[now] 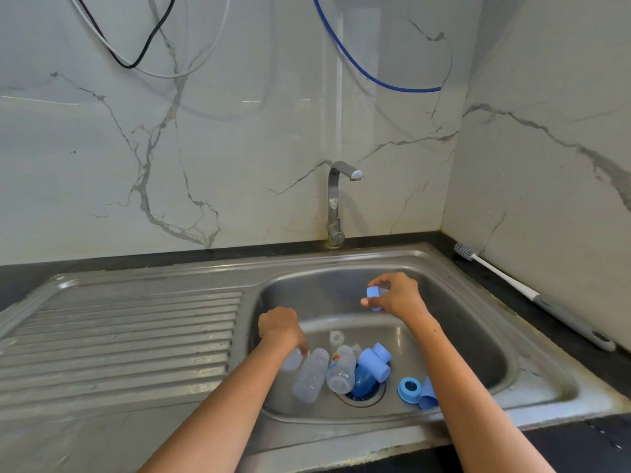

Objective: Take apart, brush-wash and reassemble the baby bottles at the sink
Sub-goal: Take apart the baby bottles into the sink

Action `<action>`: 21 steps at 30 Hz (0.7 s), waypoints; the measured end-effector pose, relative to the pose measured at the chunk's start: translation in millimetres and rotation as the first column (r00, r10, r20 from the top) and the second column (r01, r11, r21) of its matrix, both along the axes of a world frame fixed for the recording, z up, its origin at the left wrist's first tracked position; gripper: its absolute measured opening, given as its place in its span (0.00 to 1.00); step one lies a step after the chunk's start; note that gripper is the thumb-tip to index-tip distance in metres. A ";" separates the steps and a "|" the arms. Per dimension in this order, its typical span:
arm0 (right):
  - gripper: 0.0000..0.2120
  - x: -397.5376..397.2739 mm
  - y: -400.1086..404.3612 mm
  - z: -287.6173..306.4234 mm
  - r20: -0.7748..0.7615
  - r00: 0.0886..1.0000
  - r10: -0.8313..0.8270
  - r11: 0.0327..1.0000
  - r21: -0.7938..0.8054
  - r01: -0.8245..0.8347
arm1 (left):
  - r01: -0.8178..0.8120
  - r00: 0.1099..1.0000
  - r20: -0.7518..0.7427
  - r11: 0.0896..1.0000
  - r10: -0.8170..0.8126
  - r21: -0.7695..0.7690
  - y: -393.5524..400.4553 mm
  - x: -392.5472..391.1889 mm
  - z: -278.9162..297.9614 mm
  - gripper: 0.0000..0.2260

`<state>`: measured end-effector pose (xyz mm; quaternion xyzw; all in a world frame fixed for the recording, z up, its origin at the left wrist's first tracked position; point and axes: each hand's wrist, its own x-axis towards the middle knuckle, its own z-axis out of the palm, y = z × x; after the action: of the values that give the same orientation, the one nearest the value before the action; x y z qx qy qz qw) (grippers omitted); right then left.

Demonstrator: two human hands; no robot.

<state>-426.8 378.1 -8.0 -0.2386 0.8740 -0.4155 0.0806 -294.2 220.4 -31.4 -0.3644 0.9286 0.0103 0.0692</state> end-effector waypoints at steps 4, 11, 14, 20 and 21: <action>0.20 0.0 -0.7 2.4 -0.018 1.000 0.017 1.000 -0.003 -0.017 | 0.017 0.989 0.150 0.998 -0.008 -0.054 1.6 -3.9 -10.9 0.25; 0.19 4.0 -1.9 2.6 0.015 0.999 0.043 0.998 -0.037 -0.043 | 0.000 0.976 -0.210 0.970 0.053 0.244 1.0 0.6 20.8 0.23; 0.17 11.4 -5.3 3.9 0.115 0.986 0.123 0.990 -0.086 -0.114 | 0.091 0.902 -0.424 0.923 0.084 0.374 -4.6 10.5 24.0 0.21; 0.17 39.1 -12.6 11.9 0.384 0.864 0.324 0.937 -0.254 -0.239 | 0.479 0.595 -0.793 0.733 0.132 0.482 2.2 25.1 13.2 0.15; 0.17 42.5 -13.2 13.0 0.416 0.833 0.365 0.923 -0.278 -0.266 | 0.527 0.584 -0.801 0.688 0.133 0.498 3.3 25.6 11.9 0.19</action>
<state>-384.3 364.8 5.0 -0.2818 0.7296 -0.5301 0.3275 -268.6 223.7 -19.5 -0.1502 0.8201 0.5087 -0.2145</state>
